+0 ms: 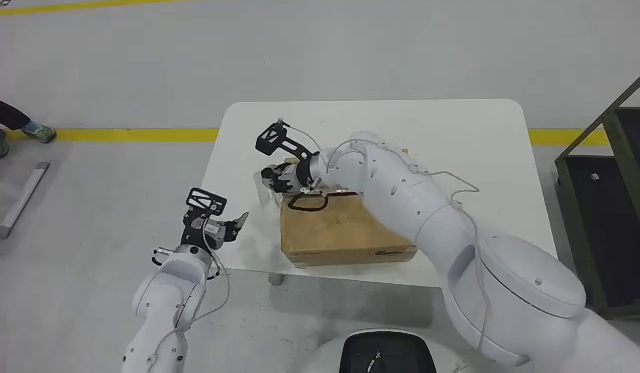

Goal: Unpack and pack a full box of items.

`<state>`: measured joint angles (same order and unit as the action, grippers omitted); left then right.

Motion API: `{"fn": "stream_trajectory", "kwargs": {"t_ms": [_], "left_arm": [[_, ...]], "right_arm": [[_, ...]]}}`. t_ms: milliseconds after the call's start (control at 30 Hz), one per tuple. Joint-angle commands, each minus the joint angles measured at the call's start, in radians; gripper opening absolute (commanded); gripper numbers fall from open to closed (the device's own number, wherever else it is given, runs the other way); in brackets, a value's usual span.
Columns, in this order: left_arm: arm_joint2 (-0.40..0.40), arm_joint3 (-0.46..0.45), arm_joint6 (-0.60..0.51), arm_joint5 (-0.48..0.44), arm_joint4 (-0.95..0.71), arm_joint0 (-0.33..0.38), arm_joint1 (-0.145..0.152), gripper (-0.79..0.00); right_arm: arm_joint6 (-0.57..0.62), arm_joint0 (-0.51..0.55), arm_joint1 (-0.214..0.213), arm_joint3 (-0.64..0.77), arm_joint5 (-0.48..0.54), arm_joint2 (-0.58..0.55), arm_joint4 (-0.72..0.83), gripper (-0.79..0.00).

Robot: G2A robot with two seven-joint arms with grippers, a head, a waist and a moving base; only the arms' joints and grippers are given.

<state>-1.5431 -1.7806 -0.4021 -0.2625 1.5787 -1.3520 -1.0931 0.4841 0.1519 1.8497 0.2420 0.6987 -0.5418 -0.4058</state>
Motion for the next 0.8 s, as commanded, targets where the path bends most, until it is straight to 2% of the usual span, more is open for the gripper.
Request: {"fn": "stream_trajectory", "kwargs": {"t_ms": [0,300,367,633,767], "left_arm": [[0.025,0.018,0.027,0.006,0.044,0.011,-0.001,0.0],[0.082,0.07,0.054,0.028,0.107,0.058,-0.008,0.0],[0.091,0.091,0.06,0.041,0.134,0.069,-0.009,0.0],[0.118,0.153,0.078,0.076,0.161,0.116,-0.017,0.0],[0.12,0.163,0.084,0.075,0.16,0.119,-0.019,0.0]], "right_arm": [[0.004,0.003,-0.005,0.011,-0.006,-0.005,-0.004,-0.76],[0.007,0.023,-0.03,0.055,-0.014,-0.034,-0.01,-0.65],[0.007,0.026,-0.037,0.059,-0.01,-0.04,-0.014,-0.659],[0.021,0.036,-0.064,0.092,0.013,-0.067,-0.026,-0.585],[0.028,0.041,-0.079,0.118,0.012,-0.085,-0.027,-0.597]]}}
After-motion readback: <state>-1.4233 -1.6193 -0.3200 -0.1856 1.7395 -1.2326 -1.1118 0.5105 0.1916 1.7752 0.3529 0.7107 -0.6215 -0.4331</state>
